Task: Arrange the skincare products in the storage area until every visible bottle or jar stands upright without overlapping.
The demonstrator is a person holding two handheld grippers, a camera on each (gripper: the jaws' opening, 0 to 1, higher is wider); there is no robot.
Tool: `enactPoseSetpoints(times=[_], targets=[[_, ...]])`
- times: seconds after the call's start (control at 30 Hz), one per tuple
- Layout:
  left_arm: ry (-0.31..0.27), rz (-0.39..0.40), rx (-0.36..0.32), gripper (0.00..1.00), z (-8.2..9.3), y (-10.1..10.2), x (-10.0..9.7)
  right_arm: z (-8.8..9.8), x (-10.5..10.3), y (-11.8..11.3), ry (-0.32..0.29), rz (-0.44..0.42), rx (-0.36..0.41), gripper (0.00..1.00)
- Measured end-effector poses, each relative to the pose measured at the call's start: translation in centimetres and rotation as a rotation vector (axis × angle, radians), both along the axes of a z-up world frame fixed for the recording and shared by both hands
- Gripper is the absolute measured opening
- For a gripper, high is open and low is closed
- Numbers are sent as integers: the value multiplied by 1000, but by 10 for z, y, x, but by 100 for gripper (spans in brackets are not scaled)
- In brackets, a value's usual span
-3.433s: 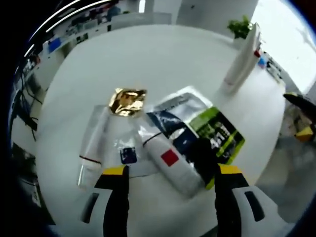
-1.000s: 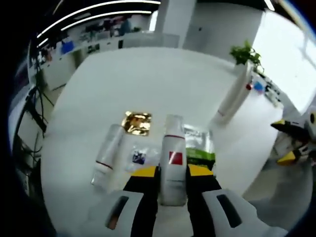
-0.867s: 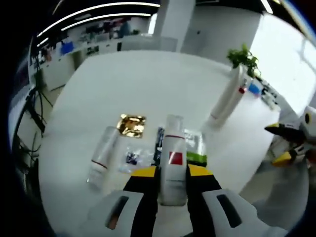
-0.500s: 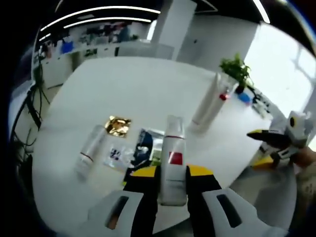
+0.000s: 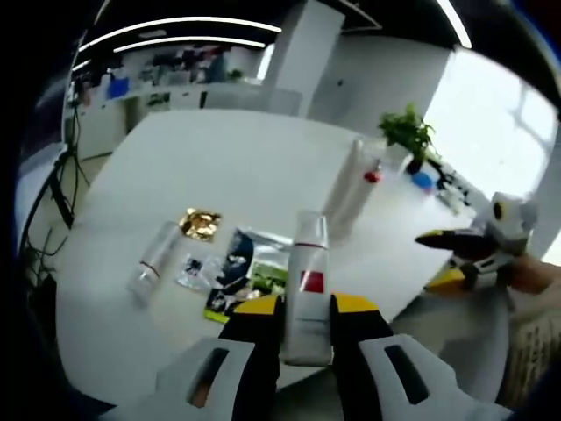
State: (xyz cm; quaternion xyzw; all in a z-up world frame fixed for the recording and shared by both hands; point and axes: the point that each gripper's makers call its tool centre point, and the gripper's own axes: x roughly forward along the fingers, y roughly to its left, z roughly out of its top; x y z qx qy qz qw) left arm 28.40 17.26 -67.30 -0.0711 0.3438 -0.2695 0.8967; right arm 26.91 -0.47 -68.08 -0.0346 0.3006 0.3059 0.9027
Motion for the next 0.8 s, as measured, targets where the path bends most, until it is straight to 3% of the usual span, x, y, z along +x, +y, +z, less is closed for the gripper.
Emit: enactPoseSetpoints(times=[0.1,0.33,0.5,0.63,0.8], targets=[[-15,-10,-19,18,4,-3,-3,8,1,0,-7,-7,26,64],[-62,-37,-60,18,21,-16,-9,46,5,44,-19,11,271,62],[-94,-70,-54,18,31,-27,-12,72,8,74,36,-16,559,61],[-120,-85,-58,18,41,-32,-13,80,10,79,67,-44,674,60],[-158,-118,-63,18,55,-43,-17,76,7,80,145,-72,780,60]])
